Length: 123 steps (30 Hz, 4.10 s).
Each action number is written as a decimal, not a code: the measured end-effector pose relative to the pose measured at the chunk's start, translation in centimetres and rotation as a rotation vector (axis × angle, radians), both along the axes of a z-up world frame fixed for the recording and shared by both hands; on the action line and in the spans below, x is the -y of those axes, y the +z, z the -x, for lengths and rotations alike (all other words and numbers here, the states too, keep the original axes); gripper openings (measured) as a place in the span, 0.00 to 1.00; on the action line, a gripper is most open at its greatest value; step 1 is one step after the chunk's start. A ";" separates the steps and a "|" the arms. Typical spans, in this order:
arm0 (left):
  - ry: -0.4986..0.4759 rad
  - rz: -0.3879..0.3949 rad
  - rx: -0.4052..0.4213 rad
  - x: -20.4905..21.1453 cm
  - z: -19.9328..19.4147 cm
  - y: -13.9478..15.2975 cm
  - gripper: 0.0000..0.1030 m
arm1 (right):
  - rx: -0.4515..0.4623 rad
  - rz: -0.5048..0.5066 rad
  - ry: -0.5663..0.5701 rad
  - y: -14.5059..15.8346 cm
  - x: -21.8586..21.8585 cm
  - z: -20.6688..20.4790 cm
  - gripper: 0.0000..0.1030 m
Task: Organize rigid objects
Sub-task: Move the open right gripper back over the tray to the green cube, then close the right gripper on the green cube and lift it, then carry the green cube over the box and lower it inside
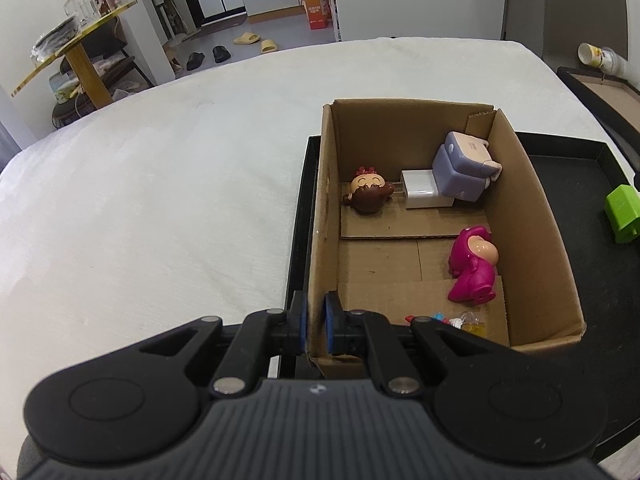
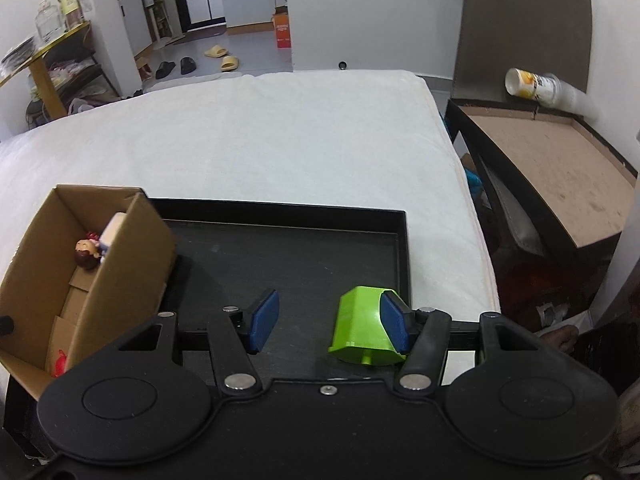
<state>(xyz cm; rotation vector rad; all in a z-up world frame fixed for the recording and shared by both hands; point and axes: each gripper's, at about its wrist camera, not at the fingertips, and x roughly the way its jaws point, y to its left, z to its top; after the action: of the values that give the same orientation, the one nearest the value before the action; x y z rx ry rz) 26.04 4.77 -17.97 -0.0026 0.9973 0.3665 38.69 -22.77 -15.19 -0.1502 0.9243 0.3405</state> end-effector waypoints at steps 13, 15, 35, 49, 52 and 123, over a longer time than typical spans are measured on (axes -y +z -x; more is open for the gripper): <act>-0.005 -0.006 -0.010 0.2 -0.2 0.0 0.08 | -0.073 -0.005 -0.043 -2.9 1.5 -2.4 0.54; -0.004 -0.007 -0.009 0.3 -0.2 0.0 0.08 | -0.084 0.002 -0.046 -3.3 1.4 -2.6 0.54; -0.017 -0.006 -0.011 0.4 0.0 0.0 0.08 | -0.204 -0.006 0.007 -4.6 -0.4 -1.9 0.48; -0.018 0.002 -0.011 0.3 0.1 0.1 0.08 | -0.388 -0.216 -0.044 -5.2 2.4 -2.0 0.49; -0.017 0.001 -0.011 0.3 0.1 0.1 0.08 | -0.404 -0.243 -0.051 -5.5 2.6 -2.2 0.50; -0.036 0.124 0.042 -1.8 0.7 0.8 0.07 | -0.086 -0.123 0.215 6.7 -10.8 2.2 0.46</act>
<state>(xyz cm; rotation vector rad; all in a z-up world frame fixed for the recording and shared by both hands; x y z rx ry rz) 25.33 6.60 -17.20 -0.1042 0.9759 0.2696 36.49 -12.01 -8.48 -0.1234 0.9713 0.6056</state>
